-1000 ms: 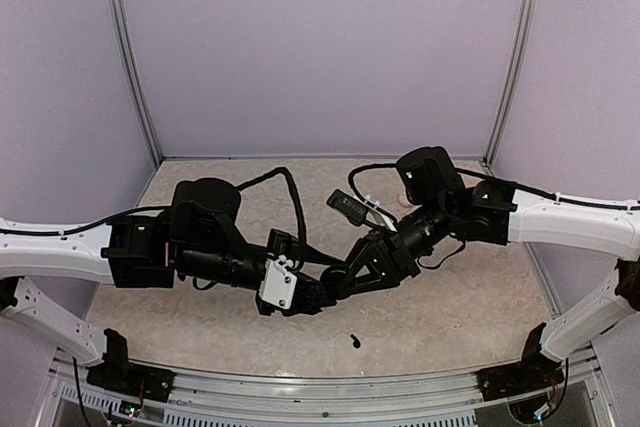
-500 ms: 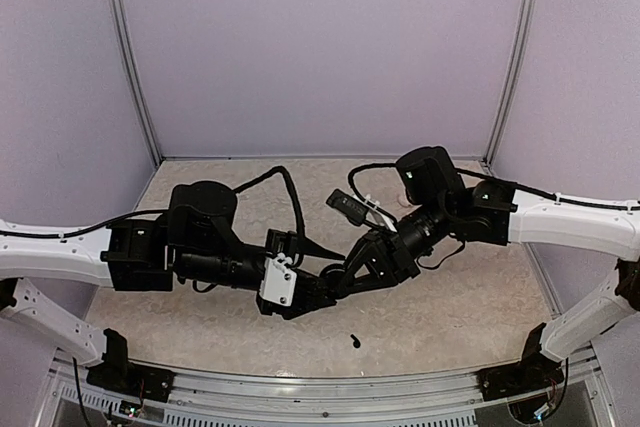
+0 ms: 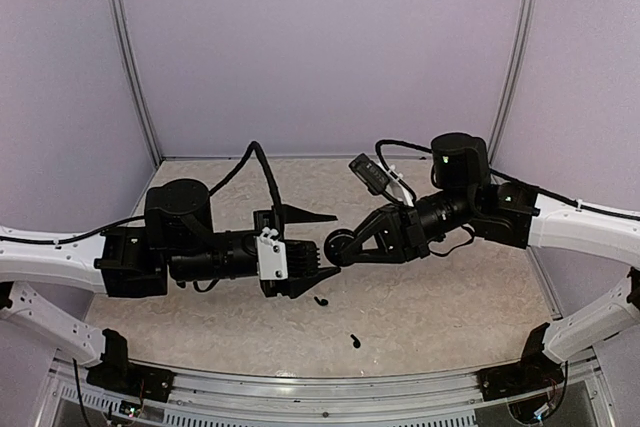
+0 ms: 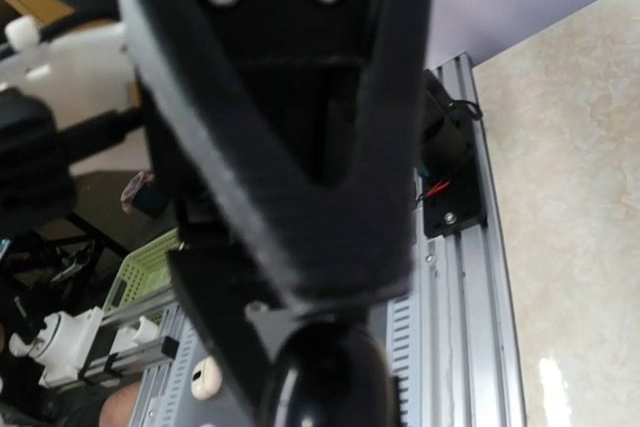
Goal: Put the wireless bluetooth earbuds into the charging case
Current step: Pass from the right arm to the left
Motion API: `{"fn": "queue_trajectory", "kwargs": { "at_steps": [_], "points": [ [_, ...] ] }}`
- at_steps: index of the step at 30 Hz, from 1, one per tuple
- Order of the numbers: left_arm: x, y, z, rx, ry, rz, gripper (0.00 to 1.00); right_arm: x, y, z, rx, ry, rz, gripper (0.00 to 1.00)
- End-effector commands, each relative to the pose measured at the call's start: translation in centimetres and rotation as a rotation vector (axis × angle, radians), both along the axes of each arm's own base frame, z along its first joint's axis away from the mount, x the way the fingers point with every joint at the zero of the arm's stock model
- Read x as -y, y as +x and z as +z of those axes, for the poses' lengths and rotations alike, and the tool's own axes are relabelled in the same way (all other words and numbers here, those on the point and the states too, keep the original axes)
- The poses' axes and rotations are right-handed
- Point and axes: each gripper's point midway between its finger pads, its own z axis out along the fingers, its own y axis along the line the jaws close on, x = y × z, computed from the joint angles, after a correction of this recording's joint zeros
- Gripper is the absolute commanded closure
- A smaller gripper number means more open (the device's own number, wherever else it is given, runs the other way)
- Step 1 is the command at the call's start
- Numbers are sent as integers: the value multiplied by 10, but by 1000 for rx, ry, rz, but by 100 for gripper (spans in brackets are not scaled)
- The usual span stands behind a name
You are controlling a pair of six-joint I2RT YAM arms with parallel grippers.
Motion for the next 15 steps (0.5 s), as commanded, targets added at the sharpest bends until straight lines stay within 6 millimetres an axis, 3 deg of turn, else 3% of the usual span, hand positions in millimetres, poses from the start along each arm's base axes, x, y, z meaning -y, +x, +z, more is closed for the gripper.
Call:
{"fn": "queue_trajectory", "kwargs": {
  "at_steps": [1,15],
  "points": [
    [6,0,9,-2,-56,20,32,2,5,9,13,38,-43,90],
    [11,7,3,-6,-47,49,46,1,4,12,9,66,-35,88]
  ]
}}
